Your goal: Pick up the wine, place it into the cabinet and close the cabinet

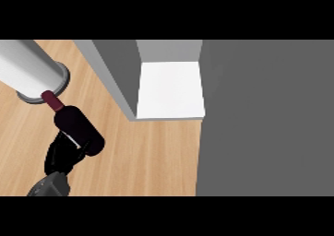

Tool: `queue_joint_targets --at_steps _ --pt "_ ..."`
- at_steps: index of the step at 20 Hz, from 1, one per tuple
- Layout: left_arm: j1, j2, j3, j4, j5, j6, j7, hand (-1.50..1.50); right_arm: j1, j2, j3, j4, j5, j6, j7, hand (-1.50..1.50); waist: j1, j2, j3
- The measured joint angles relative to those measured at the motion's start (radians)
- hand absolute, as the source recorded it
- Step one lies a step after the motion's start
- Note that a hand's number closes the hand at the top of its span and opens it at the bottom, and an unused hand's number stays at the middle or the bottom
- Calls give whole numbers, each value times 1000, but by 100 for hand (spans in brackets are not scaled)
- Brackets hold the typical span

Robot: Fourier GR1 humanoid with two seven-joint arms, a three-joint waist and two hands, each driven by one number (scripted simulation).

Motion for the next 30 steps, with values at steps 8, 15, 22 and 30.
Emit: queue_joint_targets --at_steps 8,15,22,30 --pt "-38 -26 -50 27 -47 14 -41 150 7 -2 -9 4 2 7 0 -150 2 0 0" --pt "-13 -55 -120 -39 -143 172 -184 150 30 -8 -9 1 4 19 -11 -150 7 -4 2" --pt "75 -66 -206 -202 -222 278 -202 150 38 -15 -45 2 -1 32 -18 -150 17 -10 6" --pt "134 -135 -310 -472 -283 430 40 150 33 5 -14 2 8 15 -4 -150 23 -10 4"
